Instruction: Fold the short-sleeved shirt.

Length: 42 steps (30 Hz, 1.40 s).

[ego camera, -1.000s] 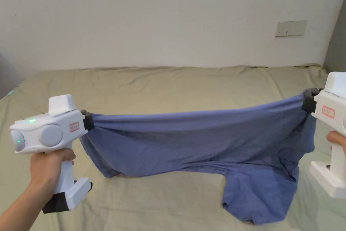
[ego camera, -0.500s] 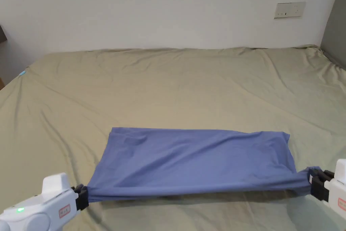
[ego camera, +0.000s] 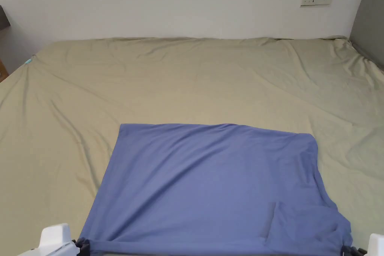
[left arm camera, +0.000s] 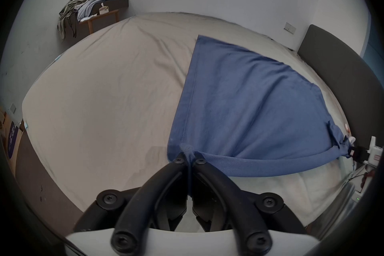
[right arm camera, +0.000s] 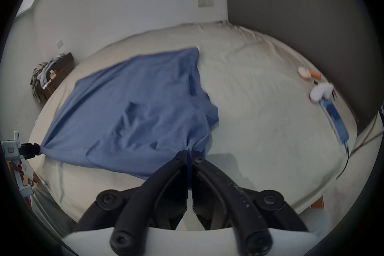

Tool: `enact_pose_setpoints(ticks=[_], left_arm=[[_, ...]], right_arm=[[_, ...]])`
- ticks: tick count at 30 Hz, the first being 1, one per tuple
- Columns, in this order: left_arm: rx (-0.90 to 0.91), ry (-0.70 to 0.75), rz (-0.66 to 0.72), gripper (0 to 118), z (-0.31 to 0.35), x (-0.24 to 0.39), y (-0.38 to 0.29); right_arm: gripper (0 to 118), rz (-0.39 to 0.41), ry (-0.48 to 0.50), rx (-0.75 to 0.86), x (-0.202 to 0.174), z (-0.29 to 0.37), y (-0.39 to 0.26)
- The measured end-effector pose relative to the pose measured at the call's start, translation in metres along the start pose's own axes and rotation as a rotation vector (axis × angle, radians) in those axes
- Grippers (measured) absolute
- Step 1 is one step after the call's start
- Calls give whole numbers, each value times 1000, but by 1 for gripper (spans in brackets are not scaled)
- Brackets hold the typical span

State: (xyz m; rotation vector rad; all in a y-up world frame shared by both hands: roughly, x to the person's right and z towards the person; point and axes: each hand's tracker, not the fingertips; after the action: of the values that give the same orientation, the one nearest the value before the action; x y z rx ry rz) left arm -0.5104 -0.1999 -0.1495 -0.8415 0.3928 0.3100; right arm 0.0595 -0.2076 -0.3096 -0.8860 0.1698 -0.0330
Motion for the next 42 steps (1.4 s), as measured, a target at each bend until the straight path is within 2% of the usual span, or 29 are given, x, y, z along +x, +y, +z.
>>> enact_pose_setpoints(ticks=[5,6,7,9,10,11,12,13,14,15,19,23,25,26,27,28,30,31,32,34,37,42], left_arm=[[-92,25,-27,2,-18,2,-13],[-82,28,-23,4,-18,1,-15],[-71,32,-14,11,-15,3,-14],[-68,28,4,15,-9,4,-7],[-71,27,7,26,-5,6,-5],[-60,23,17,63,1,8,1],[-8,-4,35,90,9,11,7],[54,-34,38,112,18,15,14],[131,-50,46,118,31,21,21],[217,-66,42,117,43,27,32],[430,-83,8,117,83,56,72],[665,-54,-89,117,109,79,91],[734,-25,-102,116,117,89,97],[759,-22,-113,114,117,94,98],[772,-24,-122,107,119,97,99],[774,-25,-129,91,120,99,98],[782,-20,-123,18,119,102,97],[783,-17,-119,1,117,103,96],[770,-12,-115,0,115,103,97],[720,-67,-114,0,112,99,97],[670,-53,-101,0,107,92,95],[280,-51,-65,0,75,54,93]], right_arm=[[6,-50,-25,-73,-1,-22,-22],[8,-57,-31,-53,-4,-18,-21],[14,-59,-35,-54,-6,-14,-18],[18,-51,-47,-70,-13,-3,-8],[26,-42,-60,-64,-18,3,-3],[53,-13,-79,1,-25,13,4],[76,7,-76,56,-29,22,14],[94,22,-74,116,-36,32,24],[110,30,-69,184,-45,43,35],[115,44,-63,252,-54,55,46],[114,102,-36,476,-86,97,85],[114,156,-26,640,-113,129,106],[113,183,-43,699,-122,137,110],[107,191,-51,724,-127,141,110],[101,207,-50,744,-130,143,110],[90,220,-59,758,-133,144,110],[44,228,-80,768,-139,148,107],[18,233,-81,774,-141,148,106],[2,239,-99,778,-141,146,106],[1,242,-108,782,-143,146,104],[1,234,-93,771,-140,144,105],[2,227,-94,756,-136,141,105]])
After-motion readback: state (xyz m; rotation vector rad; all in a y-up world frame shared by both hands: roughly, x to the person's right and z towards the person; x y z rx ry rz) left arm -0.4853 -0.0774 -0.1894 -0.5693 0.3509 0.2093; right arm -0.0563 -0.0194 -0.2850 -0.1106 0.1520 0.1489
